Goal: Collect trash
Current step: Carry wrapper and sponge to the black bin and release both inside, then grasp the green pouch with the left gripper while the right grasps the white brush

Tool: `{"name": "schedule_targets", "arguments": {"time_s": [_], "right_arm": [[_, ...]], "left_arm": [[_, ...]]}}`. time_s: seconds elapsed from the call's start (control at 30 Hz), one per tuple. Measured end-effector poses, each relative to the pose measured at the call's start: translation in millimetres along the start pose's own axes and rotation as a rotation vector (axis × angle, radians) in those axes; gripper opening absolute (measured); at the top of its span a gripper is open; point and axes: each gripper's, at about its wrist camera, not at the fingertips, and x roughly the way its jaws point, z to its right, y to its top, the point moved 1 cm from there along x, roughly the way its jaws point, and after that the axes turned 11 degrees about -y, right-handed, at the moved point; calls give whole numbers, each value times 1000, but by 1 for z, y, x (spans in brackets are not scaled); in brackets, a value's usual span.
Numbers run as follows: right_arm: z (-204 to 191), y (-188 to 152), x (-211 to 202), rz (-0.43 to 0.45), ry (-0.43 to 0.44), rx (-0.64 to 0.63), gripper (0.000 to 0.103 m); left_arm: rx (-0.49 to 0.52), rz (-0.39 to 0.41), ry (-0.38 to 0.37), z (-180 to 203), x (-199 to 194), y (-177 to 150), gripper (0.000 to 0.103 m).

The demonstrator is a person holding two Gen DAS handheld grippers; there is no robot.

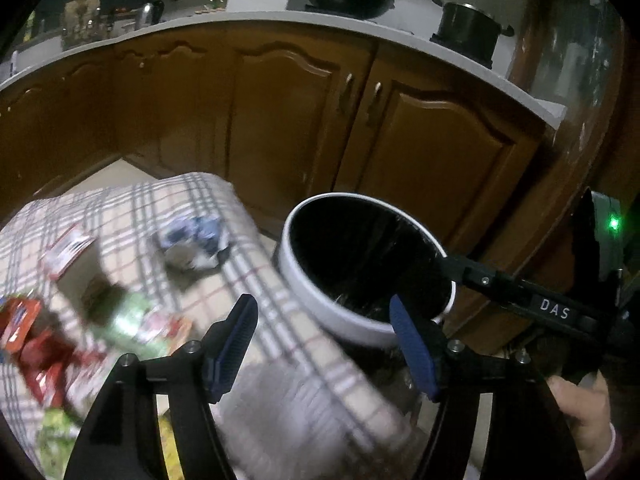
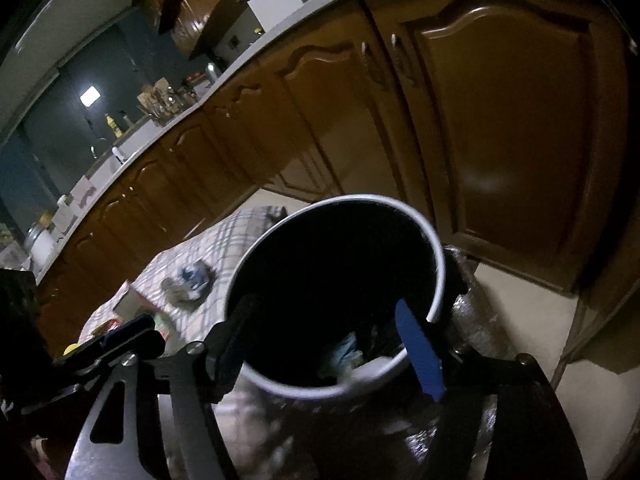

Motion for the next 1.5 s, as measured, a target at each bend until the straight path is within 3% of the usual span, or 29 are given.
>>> {"name": "schedule_targets", "arguments": {"time_s": [0.5,0.73,1.2,1.5], "right_arm": [[-49,-67,-29,-34,68,-14,78],[-81,-95,-35,-55,105,-35,78],[-123,-109,-14,-95,141,-83,78],[-133,-112,-4,-108,155,-91,77]], "left_arm": [[-88,33,77,-32,-113,-76,68],[-153,50,127,-49,-150,-97,68],[-241,45,210,-81,-164,-97,68],[-352,-7,250,-115,-169,-128,68]]}}
